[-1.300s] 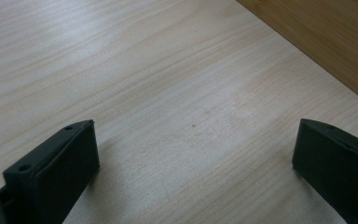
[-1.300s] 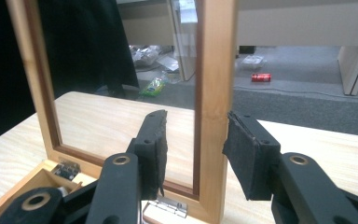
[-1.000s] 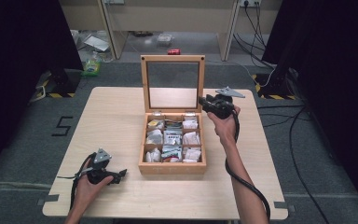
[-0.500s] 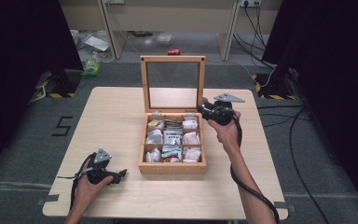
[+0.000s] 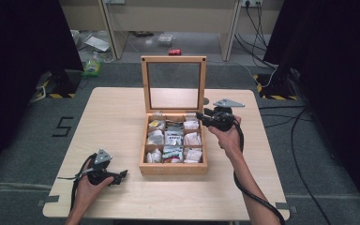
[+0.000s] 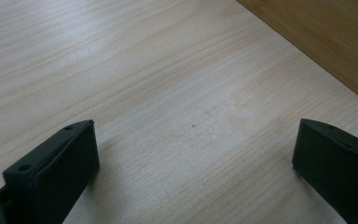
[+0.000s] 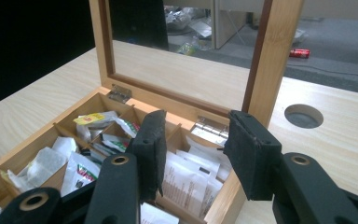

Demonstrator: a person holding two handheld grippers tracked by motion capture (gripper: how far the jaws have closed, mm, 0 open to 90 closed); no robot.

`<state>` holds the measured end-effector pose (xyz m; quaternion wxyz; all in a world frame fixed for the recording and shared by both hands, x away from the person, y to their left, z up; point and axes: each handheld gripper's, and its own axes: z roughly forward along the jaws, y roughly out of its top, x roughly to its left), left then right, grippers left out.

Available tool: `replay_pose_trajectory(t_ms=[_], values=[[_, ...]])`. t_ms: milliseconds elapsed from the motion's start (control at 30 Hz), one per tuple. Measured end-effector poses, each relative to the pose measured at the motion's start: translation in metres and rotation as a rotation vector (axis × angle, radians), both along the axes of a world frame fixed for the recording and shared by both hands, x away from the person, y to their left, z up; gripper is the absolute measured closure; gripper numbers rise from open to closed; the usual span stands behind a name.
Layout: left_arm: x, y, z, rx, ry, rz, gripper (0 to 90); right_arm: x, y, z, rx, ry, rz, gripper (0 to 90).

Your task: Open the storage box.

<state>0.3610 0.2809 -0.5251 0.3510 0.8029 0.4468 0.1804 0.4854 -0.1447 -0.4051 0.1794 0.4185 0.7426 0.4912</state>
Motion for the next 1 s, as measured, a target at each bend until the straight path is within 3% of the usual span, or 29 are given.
replay_pose_trajectory(t_ms=[500, 1000], values=[[0.0, 0.0, 0.0, 0.0, 0.0, 0.0, 0.0, -0.016, 0.012, 0.001, -0.055, 0.031, 0.071, 57.3], [0.0, 0.0, 0.0, 0.0, 0.0, 0.0, 0.0, -0.028, 0.019, -0.01, -0.101, 0.06, 0.129, 57.1]])
